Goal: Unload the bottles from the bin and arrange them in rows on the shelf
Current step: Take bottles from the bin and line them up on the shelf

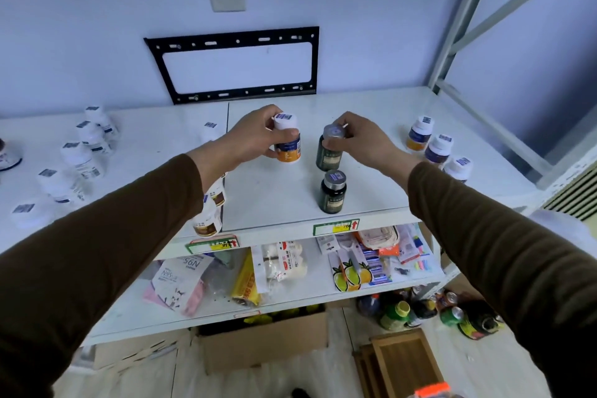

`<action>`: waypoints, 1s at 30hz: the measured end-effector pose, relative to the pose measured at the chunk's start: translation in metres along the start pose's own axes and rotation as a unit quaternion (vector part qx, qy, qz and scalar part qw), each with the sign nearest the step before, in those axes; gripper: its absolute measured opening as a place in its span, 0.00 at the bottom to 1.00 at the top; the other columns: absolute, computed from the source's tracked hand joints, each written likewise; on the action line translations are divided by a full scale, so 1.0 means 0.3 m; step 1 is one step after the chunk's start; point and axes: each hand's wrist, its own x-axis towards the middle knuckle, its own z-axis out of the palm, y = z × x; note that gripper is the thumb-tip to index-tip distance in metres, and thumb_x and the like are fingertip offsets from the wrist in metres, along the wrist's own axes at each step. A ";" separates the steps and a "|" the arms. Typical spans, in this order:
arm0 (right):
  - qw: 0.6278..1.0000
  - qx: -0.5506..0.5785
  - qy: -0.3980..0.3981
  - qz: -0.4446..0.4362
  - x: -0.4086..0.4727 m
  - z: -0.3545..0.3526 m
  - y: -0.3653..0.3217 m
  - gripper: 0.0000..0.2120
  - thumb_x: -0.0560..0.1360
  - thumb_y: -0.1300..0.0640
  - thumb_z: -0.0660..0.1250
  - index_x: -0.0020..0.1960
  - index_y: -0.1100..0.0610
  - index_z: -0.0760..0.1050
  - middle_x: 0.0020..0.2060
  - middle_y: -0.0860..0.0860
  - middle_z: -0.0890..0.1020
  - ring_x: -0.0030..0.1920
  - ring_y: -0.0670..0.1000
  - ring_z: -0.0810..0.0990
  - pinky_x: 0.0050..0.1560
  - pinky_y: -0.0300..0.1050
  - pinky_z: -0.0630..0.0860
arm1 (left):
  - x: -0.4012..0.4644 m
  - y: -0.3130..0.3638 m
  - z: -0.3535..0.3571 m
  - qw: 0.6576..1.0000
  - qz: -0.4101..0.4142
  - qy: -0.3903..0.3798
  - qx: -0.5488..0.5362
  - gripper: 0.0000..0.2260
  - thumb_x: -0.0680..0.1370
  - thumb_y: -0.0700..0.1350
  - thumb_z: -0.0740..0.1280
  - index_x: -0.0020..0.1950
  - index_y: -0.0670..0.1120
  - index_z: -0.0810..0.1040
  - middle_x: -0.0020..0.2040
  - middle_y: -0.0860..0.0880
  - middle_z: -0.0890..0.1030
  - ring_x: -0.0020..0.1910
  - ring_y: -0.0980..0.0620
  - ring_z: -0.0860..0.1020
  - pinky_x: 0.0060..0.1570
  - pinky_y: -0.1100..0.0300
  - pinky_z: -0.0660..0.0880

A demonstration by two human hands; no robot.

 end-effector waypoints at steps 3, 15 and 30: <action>0.998 -0.043 -0.036 -0.003 0.035 0.036 0.030 0.15 0.69 0.48 0.75 0.50 0.52 0.74 0.41 0.48 0.80 0.38 0.47 0.75 0.38 0.41 0.70 | 0.032 -0.025 0.004 1.000 -0.012 0.003 0.006 0.13 0.75 0.50 0.73 0.57 0.49 0.75 0.55 0.49 0.80 0.54 0.53 0.80 0.41 0.60 0.82; 0.987 -0.115 -0.105 0.022 0.078 0.063 0.090 0.18 0.68 0.47 0.77 0.50 0.50 0.73 0.42 0.47 0.79 0.40 0.47 0.75 0.36 0.40 0.68 | 0.114 -0.055 0.015 1.000 -0.019 -0.018 0.012 0.16 0.75 0.49 0.74 0.59 0.47 0.75 0.55 0.49 0.80 0.52 0.55 0.80 0.40 0.63 0.81; 0.986 -0.090 -0.126 0.058 0.100 0.053 0.085 0.21 0.67 0.42 0.76 0.54 0.50 0.75 0.51 0.49 0.80 0.49 0.49 0.79 0.44 0.43 0.76 | 0.167 -0.052 0.000 0.999 -0.013 -0.031 0.006 0.15 0.75 0.49 0.74 0.59 0.49 0.75 0.55 0.51 0.81 0.53 0.55 0.80 0.45 0.58 0.83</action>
